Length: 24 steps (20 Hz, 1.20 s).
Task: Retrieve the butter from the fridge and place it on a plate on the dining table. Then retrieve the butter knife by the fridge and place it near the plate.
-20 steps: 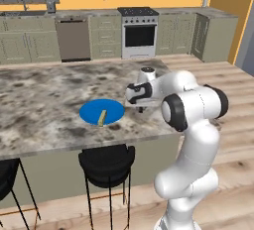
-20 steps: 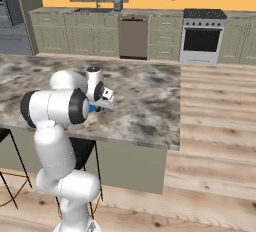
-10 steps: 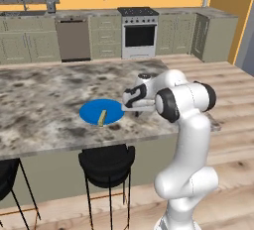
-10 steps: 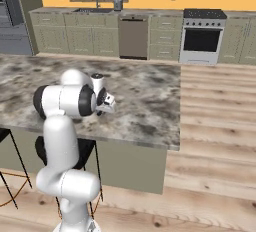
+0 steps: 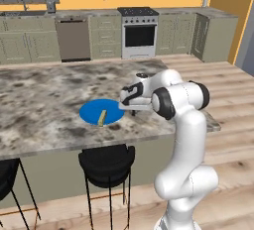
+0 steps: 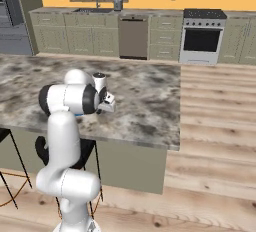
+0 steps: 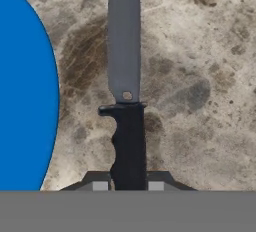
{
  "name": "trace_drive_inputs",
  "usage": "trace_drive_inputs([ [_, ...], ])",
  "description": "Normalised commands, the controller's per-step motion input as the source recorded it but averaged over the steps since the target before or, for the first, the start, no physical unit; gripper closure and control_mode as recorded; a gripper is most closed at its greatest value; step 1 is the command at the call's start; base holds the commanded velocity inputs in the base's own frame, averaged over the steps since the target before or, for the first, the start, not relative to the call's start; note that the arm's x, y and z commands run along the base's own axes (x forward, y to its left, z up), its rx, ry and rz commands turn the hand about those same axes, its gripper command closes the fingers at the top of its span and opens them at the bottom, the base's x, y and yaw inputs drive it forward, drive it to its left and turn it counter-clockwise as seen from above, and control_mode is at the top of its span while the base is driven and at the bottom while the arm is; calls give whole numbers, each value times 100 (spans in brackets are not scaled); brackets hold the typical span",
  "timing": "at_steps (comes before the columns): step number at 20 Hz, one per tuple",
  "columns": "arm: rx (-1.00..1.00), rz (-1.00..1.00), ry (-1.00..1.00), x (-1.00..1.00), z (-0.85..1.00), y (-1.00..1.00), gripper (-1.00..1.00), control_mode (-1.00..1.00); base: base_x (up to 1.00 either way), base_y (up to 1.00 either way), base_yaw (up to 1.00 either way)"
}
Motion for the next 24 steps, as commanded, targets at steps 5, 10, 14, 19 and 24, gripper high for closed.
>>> trace_drive_inputs([
  [5, 0, 0, 0, 9, -14, 5, -100, -100, 0, 0, 0],
  [10, 0, 0, 0, 0, 0, 0, -100, -100, 0, 0, 0],
  [14, -6, 0, 8, 0, 34, 0, -100, -100, 0, 0, 0],
  [19, -15, -7, 21, 0, 68, -9, -100, -100, 0, 0, 0],
  [24, 2, -5, 12, -42, 63, 17, -100, -100, 0, 0, 0],
])
